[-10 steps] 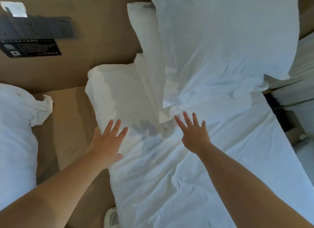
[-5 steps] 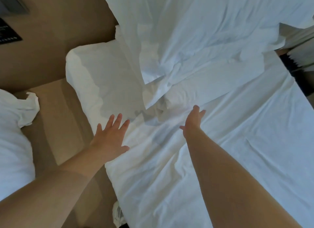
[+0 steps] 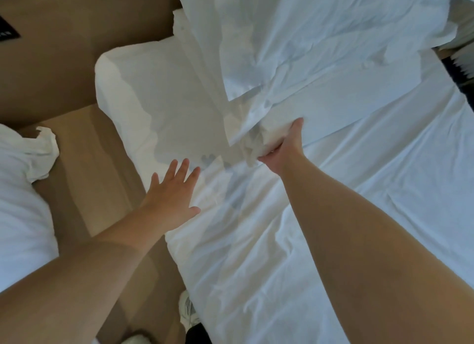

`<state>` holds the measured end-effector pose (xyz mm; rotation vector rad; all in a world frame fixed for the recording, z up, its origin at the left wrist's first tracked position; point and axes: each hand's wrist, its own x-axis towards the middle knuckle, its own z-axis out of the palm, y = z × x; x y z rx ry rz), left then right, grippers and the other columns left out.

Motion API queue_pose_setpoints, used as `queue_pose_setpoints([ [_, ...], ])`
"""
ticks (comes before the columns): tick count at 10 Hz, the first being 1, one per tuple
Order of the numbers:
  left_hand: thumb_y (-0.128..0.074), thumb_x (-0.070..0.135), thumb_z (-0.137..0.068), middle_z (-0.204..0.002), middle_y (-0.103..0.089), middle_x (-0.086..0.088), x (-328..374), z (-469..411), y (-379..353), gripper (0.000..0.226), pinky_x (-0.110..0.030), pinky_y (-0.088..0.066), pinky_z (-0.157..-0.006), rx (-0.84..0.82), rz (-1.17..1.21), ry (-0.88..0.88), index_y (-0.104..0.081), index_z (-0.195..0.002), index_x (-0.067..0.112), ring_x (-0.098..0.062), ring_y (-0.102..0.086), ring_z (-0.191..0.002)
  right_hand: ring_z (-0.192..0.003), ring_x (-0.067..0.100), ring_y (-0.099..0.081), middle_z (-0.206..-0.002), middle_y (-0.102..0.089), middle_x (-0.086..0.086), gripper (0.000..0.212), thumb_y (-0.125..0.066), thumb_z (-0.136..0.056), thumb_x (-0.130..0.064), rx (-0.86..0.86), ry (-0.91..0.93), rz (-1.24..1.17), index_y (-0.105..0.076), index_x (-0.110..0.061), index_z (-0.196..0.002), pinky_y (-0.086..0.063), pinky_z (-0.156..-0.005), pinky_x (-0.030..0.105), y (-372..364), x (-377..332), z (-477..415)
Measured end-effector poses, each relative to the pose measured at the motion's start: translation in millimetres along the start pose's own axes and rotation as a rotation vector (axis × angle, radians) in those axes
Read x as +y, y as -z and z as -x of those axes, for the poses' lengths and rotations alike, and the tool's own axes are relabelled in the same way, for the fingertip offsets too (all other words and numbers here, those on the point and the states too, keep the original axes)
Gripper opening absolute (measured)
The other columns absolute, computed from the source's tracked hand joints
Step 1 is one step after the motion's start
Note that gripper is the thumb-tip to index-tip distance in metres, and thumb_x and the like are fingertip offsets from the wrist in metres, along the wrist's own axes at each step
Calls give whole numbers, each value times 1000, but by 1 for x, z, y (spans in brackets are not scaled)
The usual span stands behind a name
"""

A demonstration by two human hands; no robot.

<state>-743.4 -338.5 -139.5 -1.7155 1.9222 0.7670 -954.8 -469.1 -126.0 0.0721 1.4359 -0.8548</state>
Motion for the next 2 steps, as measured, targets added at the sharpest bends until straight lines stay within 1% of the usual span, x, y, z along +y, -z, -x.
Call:
queue_pose_setpoints([
  [1, -49, 56, -93, -160, 21, -7, 0, 5, -6, 93, -55, -13, -117, 11, -11, 40, 13, -153, 22, -30, 16, -148, -145, 27, -28, -159, -27, 4, 79, -28, -92, -72, 66, 123, 437, -22, -23, -154, -24, -116, 51, 24, 11, 3],
  [2, -47, 59, -92, -159, 22, -8, -7, 17, -7, 94, -56, -12, -116, -20, -79, 64, 14, -153, 22, -31, 16, -148, -149, 23, -13, -163, -12, 1, 70, -24, -100, -60, 139, 222, 797, -8, -23, -157, -13, -119, 45, 53, 27, 12],
])
